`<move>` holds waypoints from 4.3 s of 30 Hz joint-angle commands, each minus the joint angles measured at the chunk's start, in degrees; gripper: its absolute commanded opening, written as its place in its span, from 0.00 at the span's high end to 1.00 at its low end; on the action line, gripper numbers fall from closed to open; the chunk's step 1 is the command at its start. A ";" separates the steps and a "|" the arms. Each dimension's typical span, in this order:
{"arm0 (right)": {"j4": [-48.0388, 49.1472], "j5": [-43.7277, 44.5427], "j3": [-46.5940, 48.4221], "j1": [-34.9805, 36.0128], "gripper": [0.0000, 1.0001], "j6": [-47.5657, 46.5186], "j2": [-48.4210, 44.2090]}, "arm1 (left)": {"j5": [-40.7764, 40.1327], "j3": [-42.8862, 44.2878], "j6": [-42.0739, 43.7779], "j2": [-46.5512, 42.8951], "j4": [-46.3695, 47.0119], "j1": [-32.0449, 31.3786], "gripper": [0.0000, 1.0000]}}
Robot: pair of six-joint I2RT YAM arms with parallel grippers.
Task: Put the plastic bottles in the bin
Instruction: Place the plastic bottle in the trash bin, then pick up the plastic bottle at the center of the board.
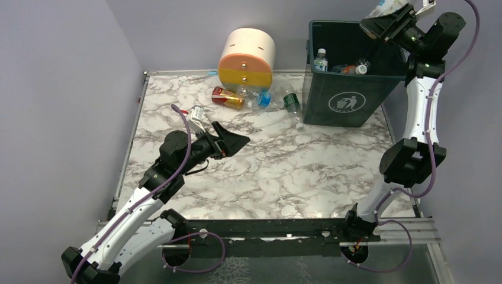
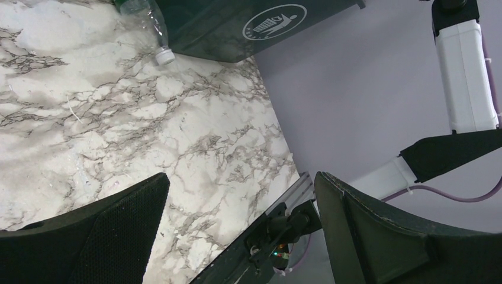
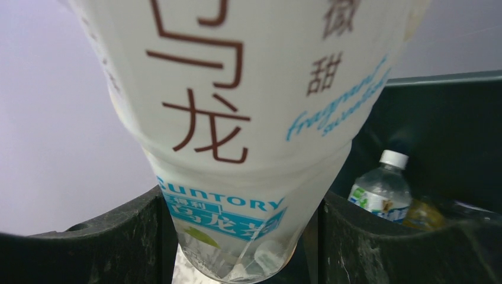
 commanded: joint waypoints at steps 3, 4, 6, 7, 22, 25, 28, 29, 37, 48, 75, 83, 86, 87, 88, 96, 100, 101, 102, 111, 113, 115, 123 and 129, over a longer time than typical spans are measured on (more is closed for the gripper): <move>-16.66 12.08 7.73 -0.06 0.36 -13.36 3.27 | 1.66 0.37 0.08 0.29 -0.31 -0.17 0.01; -18.44 13.95 8.58 -0.06 0.36 -14.75 3.39 | 1.65 0.37 0.24 0.40 -0.39 -0.17 0.01; -21.37 17.37 9.42 -0.06 0.35 -17.27 3.43 | 1.96 0.37 0.29 0.82 -0.31 -0.19 0.01; -22.77 19.04 9.50 -0.03 0.35 -18.68 3.30 | 2.25 0.37 0.33 1.13 -0.13 -0.19 0.01; -28.14 30.66 5.65 0.11 0.28 -27.93 -0.86 | 4.61 2.19 1.66 5.07 0.06 -0.17 0.01; -28.39 30.50 4.67 0.11 0.23 -27.90 -0.96 | 4.44 1.94 1.45 4.92 0.29 -0.17 0.01; -27.78 29.76 3.11 0.20 0.16 -27.59 -1.55 | 4.32 1.69 1.18 4.52 0.37 -0.17 0.01; -27.76 29.94 2.76 0.32 0.14 -27.58 -1.79 | 4.28 1.49 1.06 4.40 0.34 -0.17 0.01; -27.18 29.07 1.47 0.71 0.13 -26.63 -4.71 | 3.82 0.76 0.95 4.41 1.13 -0.18 0.01; -22.46 20.12 -10.60 0.79 0.11 -21.09 -22.46 | 2.41 5.37 3.25 17.84 6.17 -0.17 0.01; -21.97 9.53 -52.66 1.94 0.10 -15.53 -58.97 | 4.24 38.25 6.24 74.78 15.58 -0.82 0.06; -21.30 9.11 -53.65 2.48 0.11 -15.21 -58.10 | 6.02 44.28 3.98 85.43 20.18 -1.64 0.28; -21.22 9.15 -53.99 2.49 0.11 -15.20 -57.96 | 6.40 45.60 2.33 87.38 22.74 -2.10 0.29; -21.14 9.12 -54.09 2.49 0.11 -15.15 -57.87 | 6.35 46.34 2.28 87.94 22.89 -2.34 0.29; -20.95 9.02 -54.30 2.55 0.11 -15.07 -57.90 | 6.36 47.36 2.23 88.64 22.96 -2.55 0.29; -20.82 9.08 -54.99 2.57 0.12 -15.02 -57.86 | 5.85 51.84 -0.61 93.29 24.75 -3.66 0.29; -20.93 8.92 -55.25 2.57 0.12 -14.87 -57.89 | 5.35 53.24 -1.54 94.49 24.74 -4.06 0.29; -21.02 8.96 -55.28 2.57 0.12 -14.93 -57.83 | 5.02 53.27 -1.59 94.53 24.74 -4.11 0.29; -21.00 8.95 -55.39 2.57 0.12 -15.01 -57.92 | 4.79 53.28 -1.60 94.58 24.74 -4.12 0.29; -20.70 8.78 -56.35 2.57 0.12 -14.95 -57.90 | 4.55 53.92 -2.91 96.42 25.42 -4.98 0.38; -20.68 8.69 -56.38 2.57 0.12 -15.02 -57.85 | 4.46 53.81 -2.91 96.53 25.45 -5.11 0.39; -20.54 8.58 -56.63 2.58 0.12 -14.96 -57.82 | 4.30 53.72 -2.97 96.60 25.49 -5.10 0.40; -20.25 8.13 -57.19 2.57 0.12 -14.85 -57.75 | 4.42 53.87 -3.95 97.38 26.06 -5.18 0.54; -20.00 7.56 -57.82 2.57 0.12 -14.53 -57.76 | 3.85 50.73 -3.13 94.65 26.19 -5.18 0.55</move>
